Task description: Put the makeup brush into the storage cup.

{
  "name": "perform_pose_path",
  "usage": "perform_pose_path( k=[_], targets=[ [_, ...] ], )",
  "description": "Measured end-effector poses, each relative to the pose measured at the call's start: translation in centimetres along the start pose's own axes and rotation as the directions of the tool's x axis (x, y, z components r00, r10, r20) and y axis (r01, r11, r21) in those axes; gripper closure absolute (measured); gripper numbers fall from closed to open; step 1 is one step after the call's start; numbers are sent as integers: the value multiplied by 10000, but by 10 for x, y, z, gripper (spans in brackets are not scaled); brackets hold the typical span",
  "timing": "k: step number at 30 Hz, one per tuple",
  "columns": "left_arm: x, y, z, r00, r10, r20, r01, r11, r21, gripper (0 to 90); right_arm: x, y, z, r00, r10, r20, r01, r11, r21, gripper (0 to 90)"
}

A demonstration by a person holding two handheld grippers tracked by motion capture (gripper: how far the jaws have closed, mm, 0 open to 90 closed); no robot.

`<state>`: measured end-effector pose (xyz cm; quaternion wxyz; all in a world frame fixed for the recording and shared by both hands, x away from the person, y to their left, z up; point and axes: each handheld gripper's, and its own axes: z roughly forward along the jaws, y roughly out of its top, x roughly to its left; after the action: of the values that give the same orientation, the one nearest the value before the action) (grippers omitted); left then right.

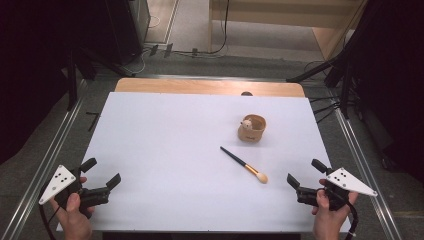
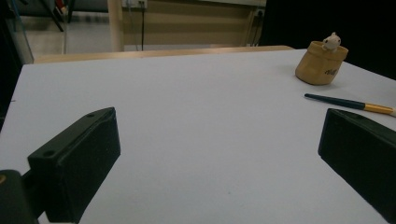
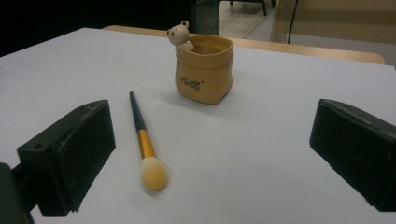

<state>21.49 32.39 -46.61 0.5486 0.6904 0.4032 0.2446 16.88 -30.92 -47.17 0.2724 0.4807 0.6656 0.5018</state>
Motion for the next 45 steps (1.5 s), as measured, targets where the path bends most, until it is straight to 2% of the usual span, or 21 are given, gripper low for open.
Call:
perform_pose_path(
  k=[7, 11, 14, 17, 20, 21, 23, 24, 28, 31, 36, 37, 38, 39, 40, 41, 42, 45],
  targets=[
    [-1, 1, -3, 10000, -51, -64, 50, 9999, -88, 0, 2, 1, 4, 10000, -50, -63, 52, 9996, 268, 10],
    [-3, 3, -2, 10000, -17, 39, 17, 9999, -133, 0, 5, 6, 6, 9997, -244, -89, 247, 9990, 371, 24],
    [-3, 3, -2, 10000, 51, 63, -51, 9999, -118, 0, 8, 10, 9, 9992, -379, -101, 385, 9975, 588, 24],
    [-4, 4, -1, 9999, 7, 104, -6, 9999, -129, 0, 13, 20, 18, 9985, -476, -289, 502, 9940, 976, 26],
    [-5, 4, -1, 9999, 25, 120, -23, 9999, -145, 0, 16, 24, 23, 9976, -541, -442, 588, 9918, 1133, 26],
    [-5, 4, -1, 9999, 17, 116, -15, 9999, -171, 0, 19, 29, 28, 9963, -647, -558, 719, 9878, 1384, 26],
    [-5, 4, 0, 9999, 20, 103, -19, 9998, -175, 0, 20, 32, 31, 9954, -737, -614, 822, 9852, 1506, 26],
    [-5, 4, 0, 9999, 45, 97, -44, 9999, -165, 0, 23, 39, 36, 9932, -902, -733, 1016, 9800, 1712, 26],
    [-4, 4, -1, 9999, 68, 111, -67, 9999, -150, 0, 26, 50, 45, 9906, -972, -960, 1165, 9680, 2220, 37],
    [-5, 4, -1, 9999, 46, 149, -44, 9999, -149, 0, 29, 57, 54, 9871, -1115, -1151, 1398, 9503, 2782, 42],
    [-5, 5, -1, 9999, 101, 117, -100, 9999, -129, 0, 36, 62, 73, 9786, -1389, -1518, 1867, 9097, 3710, 67],
    [-5, 5, 0, 9999, 104, 116, -103, 9999, -121, 0, 39, 63, 77, 9780, -1328, -1609, 1873, 8987, 3967, 74],
    [-5, 5, 0, 9999, 104, 116, -103, 9999, -121, 0, 39, 63, 77, 9780, -1328, -1609, 1873, 8987, 3967, 74],
    [-5, 5, 0, 9999, 120, 125, -118, 9999, -121, 0, 42, 65, 85, 9756, -1431, -1666, 2031, 8768, 4358, 96],
    [-5, 5, -1, 9998, 136, 115, -135, 9999, -107, 0, 44, 66, 89, 9736, -1502, -1717, 2139, 8627, 4583, 110],
    [-5, 6, -1, 9998, 160, 104, -159, 9998, -105, 0, 45, 67, 92, 9727, -1553, -1727, 2200, 8540, 4715, 135],
    [-5, 6, -1, 9998, 164, 106, -163, 9998, -104, 0, 47, 68, 97, 9711, -1579, -1792, 2277, 8386, 4950, 142],
    [-4, 5, -1, 9999, 121, 119, -119, 9998, -126, 0, 50, 70, 107, 9658, -1638, -2013, 2493, 8008, 5446, 156]
  ],
)
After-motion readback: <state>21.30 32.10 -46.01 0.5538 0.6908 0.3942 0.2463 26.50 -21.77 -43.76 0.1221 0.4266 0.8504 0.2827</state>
